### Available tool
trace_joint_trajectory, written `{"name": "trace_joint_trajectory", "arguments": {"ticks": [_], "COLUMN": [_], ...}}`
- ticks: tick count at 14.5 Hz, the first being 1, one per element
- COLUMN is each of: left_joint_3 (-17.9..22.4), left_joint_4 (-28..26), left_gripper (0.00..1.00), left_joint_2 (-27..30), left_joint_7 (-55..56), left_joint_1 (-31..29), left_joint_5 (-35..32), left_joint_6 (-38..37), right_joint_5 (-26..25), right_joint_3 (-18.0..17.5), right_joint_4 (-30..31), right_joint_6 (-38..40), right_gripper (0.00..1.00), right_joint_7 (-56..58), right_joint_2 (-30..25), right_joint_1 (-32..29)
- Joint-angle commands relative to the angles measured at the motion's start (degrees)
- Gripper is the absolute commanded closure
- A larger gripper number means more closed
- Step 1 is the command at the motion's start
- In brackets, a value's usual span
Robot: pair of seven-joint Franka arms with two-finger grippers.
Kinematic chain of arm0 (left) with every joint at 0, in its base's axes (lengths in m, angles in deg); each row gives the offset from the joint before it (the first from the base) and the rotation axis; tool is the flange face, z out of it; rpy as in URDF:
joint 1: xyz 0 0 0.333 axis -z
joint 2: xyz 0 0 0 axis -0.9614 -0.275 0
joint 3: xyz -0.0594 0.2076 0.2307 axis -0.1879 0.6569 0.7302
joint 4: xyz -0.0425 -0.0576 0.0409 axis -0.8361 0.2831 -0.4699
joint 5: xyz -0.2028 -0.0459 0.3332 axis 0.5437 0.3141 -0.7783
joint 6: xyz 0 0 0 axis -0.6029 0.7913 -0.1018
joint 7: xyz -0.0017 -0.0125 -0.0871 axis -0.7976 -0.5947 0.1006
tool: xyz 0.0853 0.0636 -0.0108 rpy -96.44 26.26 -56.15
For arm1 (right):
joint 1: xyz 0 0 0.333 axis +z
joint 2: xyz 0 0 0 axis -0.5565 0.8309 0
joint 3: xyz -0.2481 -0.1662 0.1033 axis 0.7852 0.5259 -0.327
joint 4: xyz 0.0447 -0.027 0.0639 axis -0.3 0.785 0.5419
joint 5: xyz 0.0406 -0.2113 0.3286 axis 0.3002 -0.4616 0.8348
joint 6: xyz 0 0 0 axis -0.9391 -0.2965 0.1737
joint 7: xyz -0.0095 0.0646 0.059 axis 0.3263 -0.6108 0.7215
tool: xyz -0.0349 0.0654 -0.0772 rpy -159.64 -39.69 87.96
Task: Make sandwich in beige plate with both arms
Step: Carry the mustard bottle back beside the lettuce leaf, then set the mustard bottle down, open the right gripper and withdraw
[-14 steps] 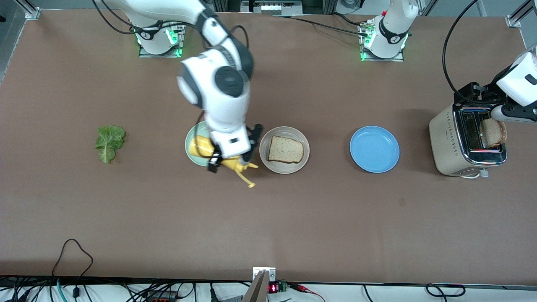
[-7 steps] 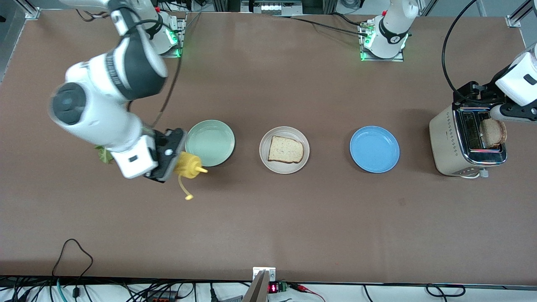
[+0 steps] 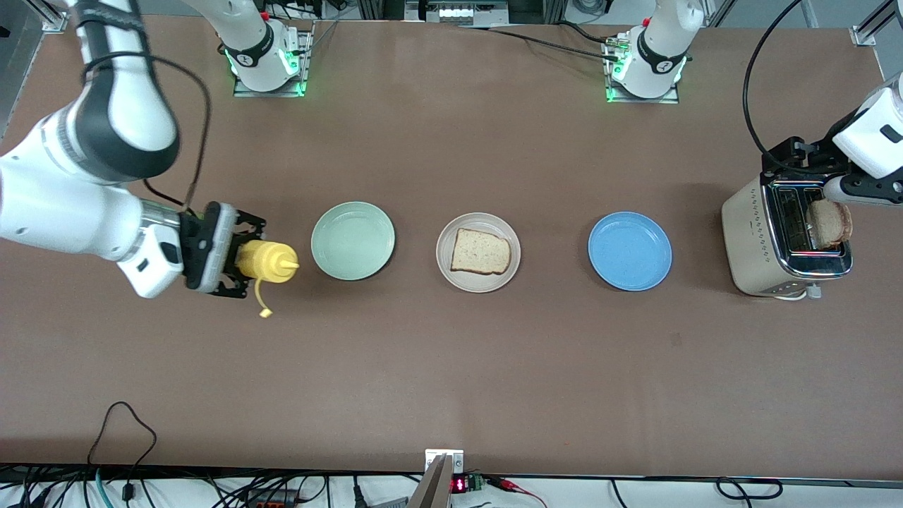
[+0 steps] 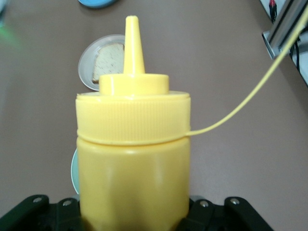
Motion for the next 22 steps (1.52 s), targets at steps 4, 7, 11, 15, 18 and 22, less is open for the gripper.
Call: {"name": "trace_joint_trajectory", "arguments": {"ticks": [4,7,11,15,18,22], "left_joint_3": [0.0,0.2,0.0,0.0,0.0,0.0], "left_joint_4": [0.3,0.3,0.4,0.4,0.4,0.4], "left_gripper": [0.0,0.0,0.0,0.0,0.0,0.0], "left_joint_2": [0.6,0.6,0.6,0.6,0.6,0.6], "left_joint_7": [0.7,0.7,0.7,0.7,0.7,0.7], "left_joint_1": [0.5,0.4,0.6,0.6,0.6,0.6], "left_joint_5": [-1.1,-1.1,-1.1,-1.1,-1.1,-1.1], "left_joint_6": [-1.2,-1.1,-1.1,-1.1,-1.1,-1.1], "right_joint_5": [19.7,25.8,32.7,37.1,37.5,39.1], "right_joint_3": [-1.1,-1.1,-1.1,-1.1,-1.1,-1.1], "right_joint_4": [16.7,22.5,25.2,25.2,25.2,25.2], "right_joint_6": [-0.1,1.2,8.5,16.2,17.8,19.6], "right_gripper": [0.66,0.66,0.66,0.66,0.66,0.66], "right_joint_7": [27.2,40.0,53.0,63.2,68.0,73.5], "right_joint_2": [-3.8,-3.1,2.2,11.3,14.7,18.0], "right_joint_1": [-9.3,-12.6,-17.6,-23.5,-25.4,-25.8]}}
